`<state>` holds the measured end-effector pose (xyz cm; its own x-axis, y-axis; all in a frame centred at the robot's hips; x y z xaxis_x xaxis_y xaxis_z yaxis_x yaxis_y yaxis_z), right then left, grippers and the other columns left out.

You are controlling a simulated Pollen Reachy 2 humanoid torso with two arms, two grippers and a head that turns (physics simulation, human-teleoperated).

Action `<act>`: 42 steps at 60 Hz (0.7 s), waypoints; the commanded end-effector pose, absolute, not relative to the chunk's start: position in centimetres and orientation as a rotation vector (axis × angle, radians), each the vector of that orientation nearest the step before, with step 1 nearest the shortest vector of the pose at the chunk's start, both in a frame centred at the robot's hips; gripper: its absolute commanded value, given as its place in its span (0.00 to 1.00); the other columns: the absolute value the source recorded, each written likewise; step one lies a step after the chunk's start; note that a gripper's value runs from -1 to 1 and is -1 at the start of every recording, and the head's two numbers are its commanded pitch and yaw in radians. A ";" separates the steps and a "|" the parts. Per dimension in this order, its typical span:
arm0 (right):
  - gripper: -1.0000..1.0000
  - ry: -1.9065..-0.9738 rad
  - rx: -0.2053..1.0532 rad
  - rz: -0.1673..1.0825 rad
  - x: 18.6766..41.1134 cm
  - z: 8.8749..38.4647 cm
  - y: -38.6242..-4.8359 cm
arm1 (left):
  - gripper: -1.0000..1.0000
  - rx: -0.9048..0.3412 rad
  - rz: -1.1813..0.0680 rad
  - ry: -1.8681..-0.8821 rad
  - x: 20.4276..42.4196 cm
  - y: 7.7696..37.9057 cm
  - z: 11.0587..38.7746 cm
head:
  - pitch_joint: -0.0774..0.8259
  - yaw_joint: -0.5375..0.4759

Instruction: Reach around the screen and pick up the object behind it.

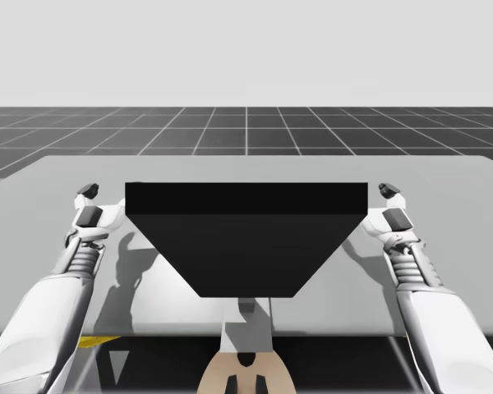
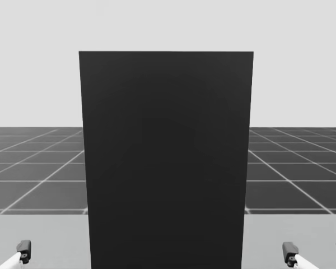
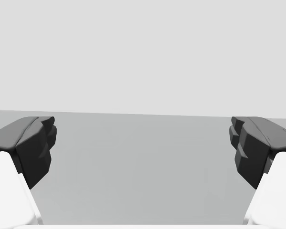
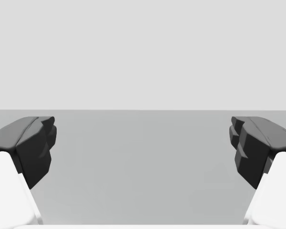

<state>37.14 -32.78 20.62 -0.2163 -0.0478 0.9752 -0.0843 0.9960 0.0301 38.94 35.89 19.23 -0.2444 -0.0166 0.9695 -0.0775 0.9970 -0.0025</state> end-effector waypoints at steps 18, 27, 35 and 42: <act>0.00 -1.763 0.272 0.189 36.7 21.1 -33.4 | 0.00 -0.022 -0.023 -1.715 38.9 35.4 19.2 | 0.10 0.53; 0.00 -1.803 0.449 0.240 36.0 22.3 -34.1 | 0.00 -0.149 -0.135 -1.697 37.3 35.3 20.8 | 0.12 0.52; 0.00 -1.805 0.539 0.328 35.6 22.6 -34.5 | 0.00 -0.248 -0.263 -1.698 35.8 35.1 21.5 | 0.13 0.53; 0.00 -1.799 0.614 0.409 35.2 22.7 -34.1 | 0.00 -0.367 -0.387 -1.690 34.3 34.9 21.7 | 0.14 0.53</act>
<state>35.66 -34.19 22.47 -0.2268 -0.1778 0.9576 -0.5006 0.8647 0.0420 35.90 35.07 21.31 -0.1493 0.0185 0.9886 0.3126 0.9494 0.0295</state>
